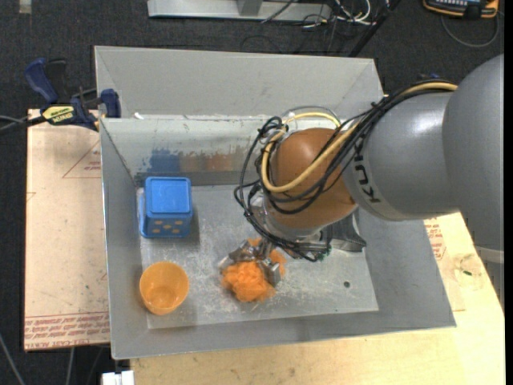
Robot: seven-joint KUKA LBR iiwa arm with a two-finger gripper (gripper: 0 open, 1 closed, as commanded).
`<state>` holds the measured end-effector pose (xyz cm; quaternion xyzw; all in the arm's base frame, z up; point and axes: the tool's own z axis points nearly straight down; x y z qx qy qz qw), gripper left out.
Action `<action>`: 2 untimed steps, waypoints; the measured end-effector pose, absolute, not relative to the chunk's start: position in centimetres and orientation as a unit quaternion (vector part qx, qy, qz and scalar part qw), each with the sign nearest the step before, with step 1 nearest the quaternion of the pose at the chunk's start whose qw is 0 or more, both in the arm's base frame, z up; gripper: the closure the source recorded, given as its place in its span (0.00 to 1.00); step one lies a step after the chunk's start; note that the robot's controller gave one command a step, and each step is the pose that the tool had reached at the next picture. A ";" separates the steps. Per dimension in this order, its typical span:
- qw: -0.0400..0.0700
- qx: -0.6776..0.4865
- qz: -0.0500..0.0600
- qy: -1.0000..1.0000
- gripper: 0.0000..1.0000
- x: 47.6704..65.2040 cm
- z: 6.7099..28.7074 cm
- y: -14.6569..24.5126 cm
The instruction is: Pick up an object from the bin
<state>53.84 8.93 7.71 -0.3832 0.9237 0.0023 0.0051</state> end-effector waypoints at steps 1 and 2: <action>0.005 -0.383 0.002 0.924 1.00 53.8 7.7 8.9; 0.008 -0.381 0.002 0.925 1.00 54.3 22.5 9.3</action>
Offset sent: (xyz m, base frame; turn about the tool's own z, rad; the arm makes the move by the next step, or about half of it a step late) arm 0.0033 0.0026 0.1466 0.0025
